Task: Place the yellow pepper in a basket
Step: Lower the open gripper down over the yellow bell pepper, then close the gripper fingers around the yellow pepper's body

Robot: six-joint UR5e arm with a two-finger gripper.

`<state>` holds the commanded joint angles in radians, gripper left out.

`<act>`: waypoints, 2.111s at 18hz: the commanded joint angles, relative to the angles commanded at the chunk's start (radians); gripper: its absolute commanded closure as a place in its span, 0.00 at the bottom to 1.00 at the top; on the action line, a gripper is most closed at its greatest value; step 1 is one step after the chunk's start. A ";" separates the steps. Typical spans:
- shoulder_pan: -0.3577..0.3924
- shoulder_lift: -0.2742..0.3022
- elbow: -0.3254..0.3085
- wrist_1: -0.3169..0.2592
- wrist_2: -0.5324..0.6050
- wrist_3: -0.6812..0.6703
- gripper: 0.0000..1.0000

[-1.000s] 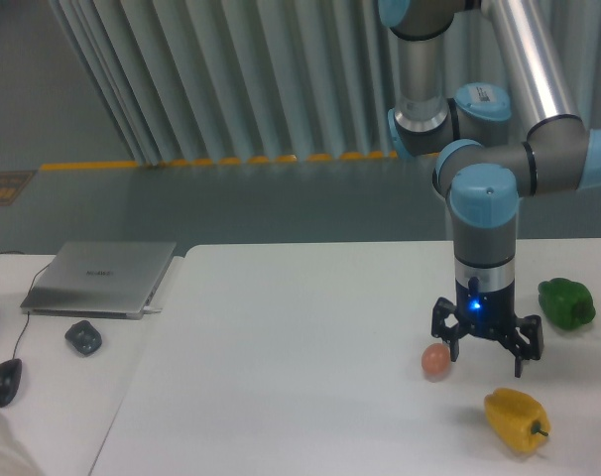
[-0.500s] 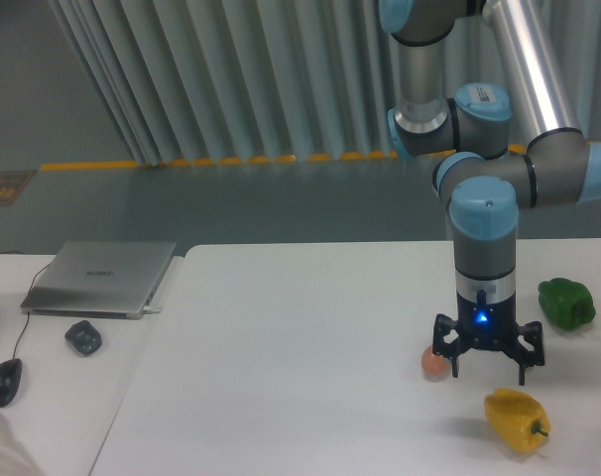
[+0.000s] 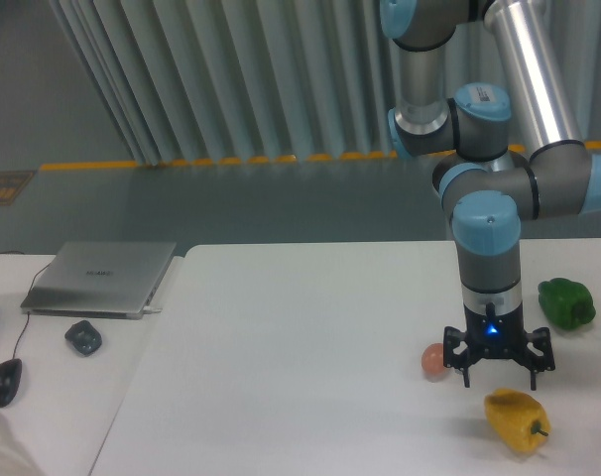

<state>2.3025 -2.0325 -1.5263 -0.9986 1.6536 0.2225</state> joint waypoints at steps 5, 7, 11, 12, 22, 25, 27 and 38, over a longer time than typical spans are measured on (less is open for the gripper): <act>0.000 -0.023 0.003 0.020 0.002 -0.006 0.00; 0.000 -0.028 0.002 0.020 0.006 -0.006 0.00; -0.002 -0.040 0.002 0.023 0.022 -0.008 0.00; -0.002 -0.043 0.002 0.023 0.022 -0.008 0.00; -0.008 -0.066 0.015 0.034 0.020 -0.006 0.00; -0.020 -0.069 0.025 0.067 0.018 0.000 0.00; -0.031 -0.080 0.034 0.069 0.017 0.001 0.00; -0.048 -0.103 0.051 0.074 0.020 0.004 0.00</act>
<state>2.2550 -2.1353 -1.4757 -0.9250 1.6736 0.2270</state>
